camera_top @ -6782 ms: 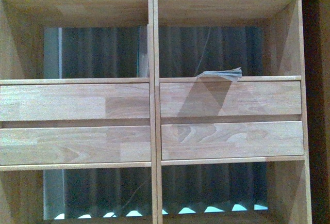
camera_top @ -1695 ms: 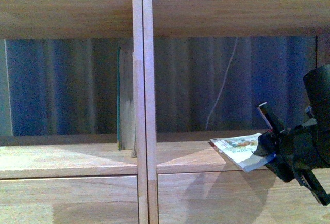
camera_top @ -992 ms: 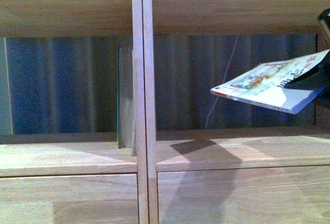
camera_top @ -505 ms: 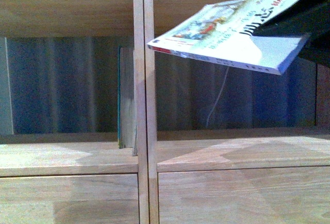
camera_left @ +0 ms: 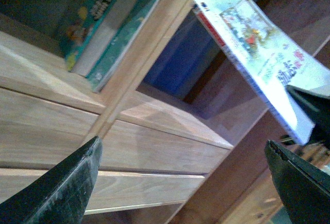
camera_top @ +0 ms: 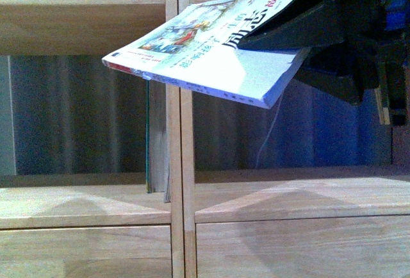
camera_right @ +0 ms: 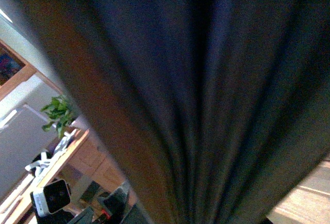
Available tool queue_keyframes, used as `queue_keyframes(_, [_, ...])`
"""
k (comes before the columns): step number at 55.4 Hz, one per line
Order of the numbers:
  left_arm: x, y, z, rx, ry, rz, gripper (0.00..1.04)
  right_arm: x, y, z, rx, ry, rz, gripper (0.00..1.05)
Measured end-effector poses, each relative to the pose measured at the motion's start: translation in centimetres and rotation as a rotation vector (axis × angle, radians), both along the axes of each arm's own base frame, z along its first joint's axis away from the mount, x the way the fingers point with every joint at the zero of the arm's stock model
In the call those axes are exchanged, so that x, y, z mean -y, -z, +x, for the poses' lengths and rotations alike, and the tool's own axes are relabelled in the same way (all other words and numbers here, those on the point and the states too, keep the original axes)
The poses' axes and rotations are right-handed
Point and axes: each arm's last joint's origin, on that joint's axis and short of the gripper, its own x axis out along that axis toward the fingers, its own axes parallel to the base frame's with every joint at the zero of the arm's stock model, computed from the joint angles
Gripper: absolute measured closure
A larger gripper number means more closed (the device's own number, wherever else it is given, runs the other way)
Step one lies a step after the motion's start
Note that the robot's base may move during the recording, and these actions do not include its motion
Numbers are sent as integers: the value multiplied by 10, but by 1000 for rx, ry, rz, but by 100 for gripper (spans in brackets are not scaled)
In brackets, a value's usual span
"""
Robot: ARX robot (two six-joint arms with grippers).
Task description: Organize books on shelf
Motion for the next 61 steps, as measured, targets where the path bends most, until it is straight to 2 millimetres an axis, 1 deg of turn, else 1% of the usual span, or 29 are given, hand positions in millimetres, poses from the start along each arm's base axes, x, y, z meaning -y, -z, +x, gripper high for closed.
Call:
queue_keyframes(5, [4,-8,4,24,64,-51,7,-8,1,-2,-3,-9,0,97])
queue_keyframes(12, [8,-18,12,46,101,-114,7,-18,1,-6,-2,-40,0,97])
queue_keyframes(20, [11,-23,21,52,122,-171,7,-28,0,-12,2,-80,3,97])
queue_keyframes(27, [15,-28,26,68,151,-187,7,-33,0,-15,-8,-99,4,97])
queue_keyframes(44, [20,-42,37,126,193,-214,7,-35,-3,-28,-2,-147,15,97])
queue_keyframes(61, [22,-50,43,164,214,-244,7,-37,0,-39,-27,-207,38,97])
